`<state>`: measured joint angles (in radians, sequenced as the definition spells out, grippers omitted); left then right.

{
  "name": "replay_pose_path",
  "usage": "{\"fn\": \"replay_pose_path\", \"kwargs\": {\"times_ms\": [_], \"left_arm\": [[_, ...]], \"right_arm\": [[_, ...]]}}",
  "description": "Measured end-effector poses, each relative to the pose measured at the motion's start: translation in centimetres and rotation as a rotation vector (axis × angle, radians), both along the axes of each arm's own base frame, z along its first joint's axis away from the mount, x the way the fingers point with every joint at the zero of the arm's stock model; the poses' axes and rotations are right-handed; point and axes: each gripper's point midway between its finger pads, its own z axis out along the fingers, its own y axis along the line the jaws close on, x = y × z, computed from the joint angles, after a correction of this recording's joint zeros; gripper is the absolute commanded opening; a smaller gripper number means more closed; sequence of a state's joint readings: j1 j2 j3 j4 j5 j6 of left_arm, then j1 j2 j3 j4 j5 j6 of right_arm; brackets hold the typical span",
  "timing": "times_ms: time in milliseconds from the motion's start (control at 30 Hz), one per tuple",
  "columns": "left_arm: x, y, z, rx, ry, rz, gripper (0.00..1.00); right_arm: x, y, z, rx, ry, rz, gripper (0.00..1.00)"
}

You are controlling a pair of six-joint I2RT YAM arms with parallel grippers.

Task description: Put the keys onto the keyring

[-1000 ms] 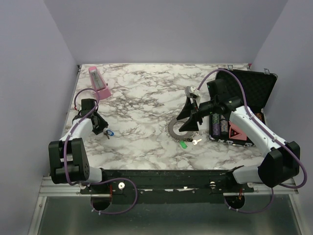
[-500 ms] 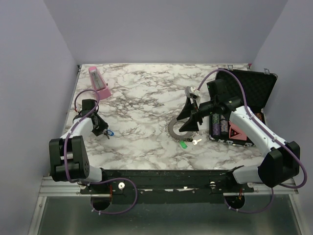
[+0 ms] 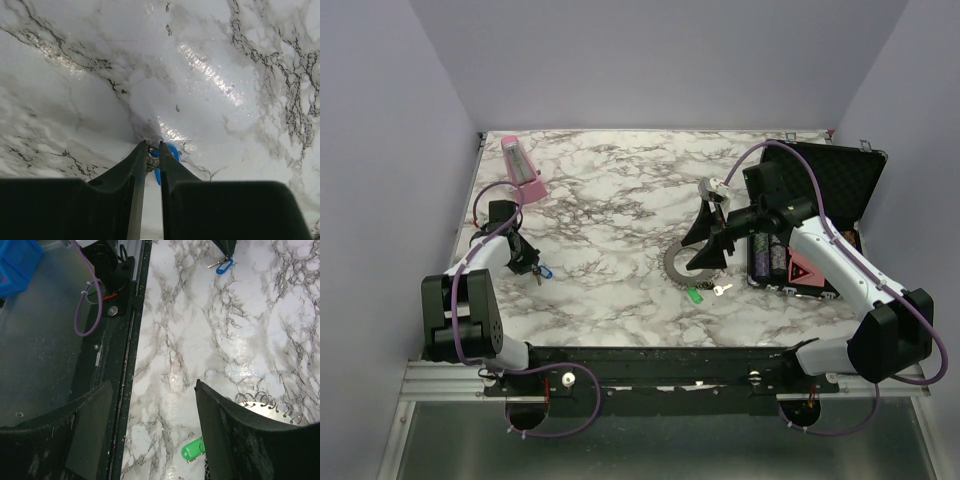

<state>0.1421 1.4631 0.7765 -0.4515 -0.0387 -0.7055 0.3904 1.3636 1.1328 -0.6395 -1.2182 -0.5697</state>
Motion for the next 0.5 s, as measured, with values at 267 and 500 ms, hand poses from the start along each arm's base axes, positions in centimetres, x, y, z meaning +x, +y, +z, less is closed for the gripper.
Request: {"fn": "replay_pose_path", "kwargs": {"times_ms": [267,500], "left_arm": [[-0.02,0.00,-0.11,0.000,0.003,-0.001,0.06],[0.35,0.04,0.20,0.003,-0.019,-0.002,0.00]], "right_arm": [[-0.04,-0.02,-0.03,-0.001,-0.002,0.002,0.76],[-0.15,-0.06,-0.10,-0.004,0.003,0.003,0.76]]}}
